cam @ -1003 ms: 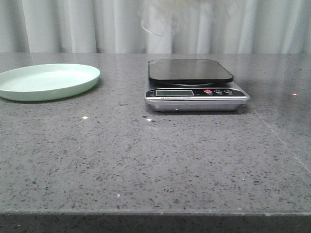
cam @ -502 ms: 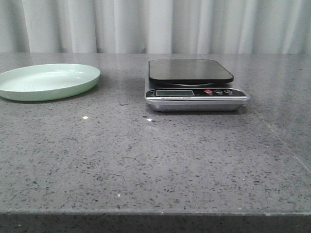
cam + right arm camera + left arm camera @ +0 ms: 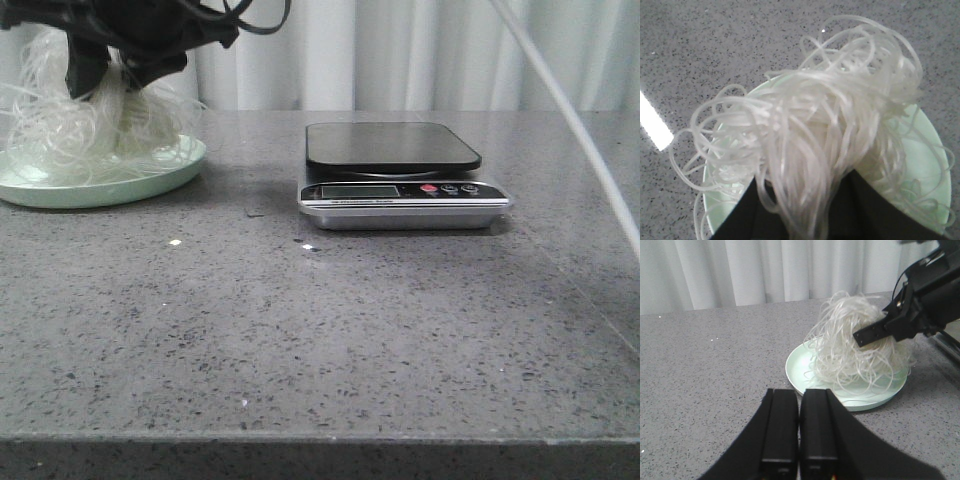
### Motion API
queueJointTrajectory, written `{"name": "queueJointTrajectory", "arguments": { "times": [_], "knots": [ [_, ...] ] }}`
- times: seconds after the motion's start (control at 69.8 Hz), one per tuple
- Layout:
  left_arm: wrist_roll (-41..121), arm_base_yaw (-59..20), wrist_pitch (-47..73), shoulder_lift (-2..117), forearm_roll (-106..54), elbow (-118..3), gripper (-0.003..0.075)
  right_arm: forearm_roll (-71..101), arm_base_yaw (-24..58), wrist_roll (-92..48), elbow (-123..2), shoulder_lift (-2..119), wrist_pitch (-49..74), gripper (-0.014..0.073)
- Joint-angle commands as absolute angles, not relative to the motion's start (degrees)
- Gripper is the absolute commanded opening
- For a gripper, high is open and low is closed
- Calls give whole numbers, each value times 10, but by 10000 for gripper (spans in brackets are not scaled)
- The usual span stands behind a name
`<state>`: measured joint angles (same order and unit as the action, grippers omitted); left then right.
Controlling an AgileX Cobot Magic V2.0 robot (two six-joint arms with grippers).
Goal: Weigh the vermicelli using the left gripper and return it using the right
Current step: 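Lower the vermicelli onto the pale green plate and open the right gripper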
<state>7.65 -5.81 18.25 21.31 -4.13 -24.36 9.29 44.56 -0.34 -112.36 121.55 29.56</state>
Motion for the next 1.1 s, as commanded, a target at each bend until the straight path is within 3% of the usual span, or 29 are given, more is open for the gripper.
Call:
{"name": "queueJointTrajectory", "arguments": {
  "times": [0.0,0.387,0.745,1.089],
  "knots": [
    [77,-57,138,215,-45,-259,136,97,445,-10,-1149,1180,247,151],
    [77,-57,138,215,-45,-259,136,97,445,-10,-1149,1188,247,161],
    [77,-57,138,215,-45,-259,136,97,443,-10,-1173,1184,280,482],
    [77,-57,138,215,-45,-259,136,73,437,-10,-1177,1140,318,497]
  ]
}}
